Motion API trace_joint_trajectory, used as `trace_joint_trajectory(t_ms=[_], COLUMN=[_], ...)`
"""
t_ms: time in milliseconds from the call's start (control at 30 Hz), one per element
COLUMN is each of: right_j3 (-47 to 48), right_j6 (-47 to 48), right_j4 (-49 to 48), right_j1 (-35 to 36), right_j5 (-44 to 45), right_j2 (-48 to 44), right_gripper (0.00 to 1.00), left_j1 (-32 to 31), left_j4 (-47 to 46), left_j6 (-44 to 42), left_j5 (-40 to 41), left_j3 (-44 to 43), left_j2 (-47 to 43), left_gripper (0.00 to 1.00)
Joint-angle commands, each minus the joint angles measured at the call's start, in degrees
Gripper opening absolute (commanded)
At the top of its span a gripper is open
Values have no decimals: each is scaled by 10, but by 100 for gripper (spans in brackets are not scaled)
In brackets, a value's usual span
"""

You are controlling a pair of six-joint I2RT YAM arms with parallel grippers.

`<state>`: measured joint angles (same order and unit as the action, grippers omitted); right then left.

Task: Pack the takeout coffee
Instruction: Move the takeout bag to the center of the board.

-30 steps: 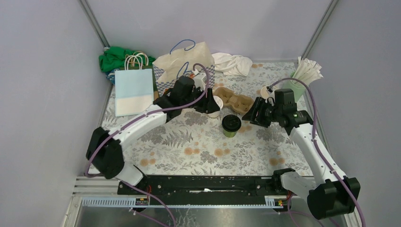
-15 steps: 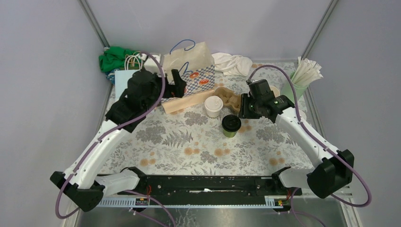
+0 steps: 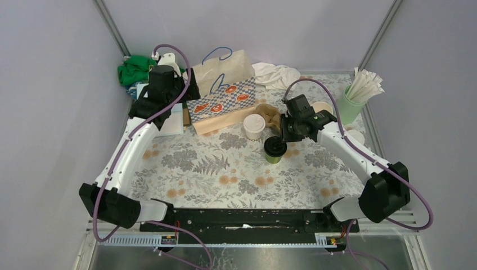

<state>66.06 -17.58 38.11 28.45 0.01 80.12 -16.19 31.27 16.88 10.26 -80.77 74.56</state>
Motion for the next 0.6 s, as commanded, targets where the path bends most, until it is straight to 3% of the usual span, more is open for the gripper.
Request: trace_joint_trajectory(t_ms=[0, 233, 567], right_j3=[36, 30, 24], right_j6=[20, 24, 24], right_j4=[3, 7, -3], right_j1=[11, 12, 12], right_j5=[27, 41, 28], right_j2=[12, 23, 43], right_gripper=[34, 33, 28], left_j1=[19, 52, 62], left_j4=[-6, -4, -5], left_j6=[-8, -12, -15], left_j5=[-32, -68, -86], left_j3=[-37, -43, -51], left_j2=[14, 40, 58], left_gripper=[93, 84, 82])
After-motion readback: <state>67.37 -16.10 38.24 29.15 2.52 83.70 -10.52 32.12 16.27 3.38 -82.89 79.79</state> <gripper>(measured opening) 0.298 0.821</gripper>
